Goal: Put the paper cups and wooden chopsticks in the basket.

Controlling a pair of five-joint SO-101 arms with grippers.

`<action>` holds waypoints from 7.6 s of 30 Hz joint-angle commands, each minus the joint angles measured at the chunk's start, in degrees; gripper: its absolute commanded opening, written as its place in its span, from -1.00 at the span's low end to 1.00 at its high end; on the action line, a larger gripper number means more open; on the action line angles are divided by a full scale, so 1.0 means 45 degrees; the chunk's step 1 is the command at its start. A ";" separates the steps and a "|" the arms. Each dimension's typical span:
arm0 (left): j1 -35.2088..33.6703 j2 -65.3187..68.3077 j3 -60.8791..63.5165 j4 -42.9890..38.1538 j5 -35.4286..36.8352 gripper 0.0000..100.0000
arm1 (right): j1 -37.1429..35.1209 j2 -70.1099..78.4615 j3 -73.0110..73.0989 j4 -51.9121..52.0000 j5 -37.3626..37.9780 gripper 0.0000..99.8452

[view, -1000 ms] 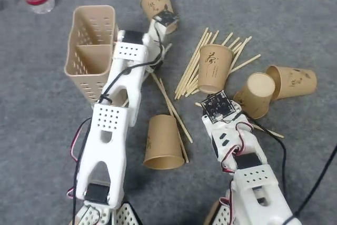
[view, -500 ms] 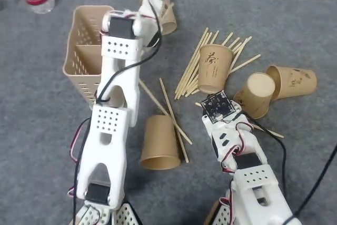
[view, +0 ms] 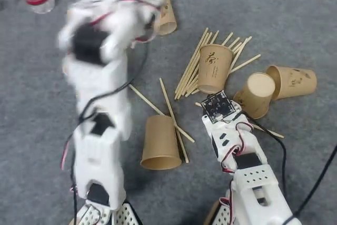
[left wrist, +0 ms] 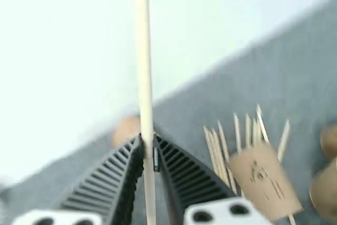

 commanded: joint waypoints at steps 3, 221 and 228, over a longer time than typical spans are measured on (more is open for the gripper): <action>-0.3204 -0.3888 -0.0479 0.0508 0.1387 -0.98 | -0.0010 0.0010 -0.0098 -0.0264 0.0156 -0.98; -1.1683 -2.9558 4.1641 -0.9201 0.2637 -0.55 | 0.6945 0.8664 -0.9299 0.3292 0.3770 -0.62; -1.1663 -2.9558 4.1641 -0.9201 0.2637 -0.55 | 0.8000 0.9934 -0.9143 0.1358 0.4181 -0.62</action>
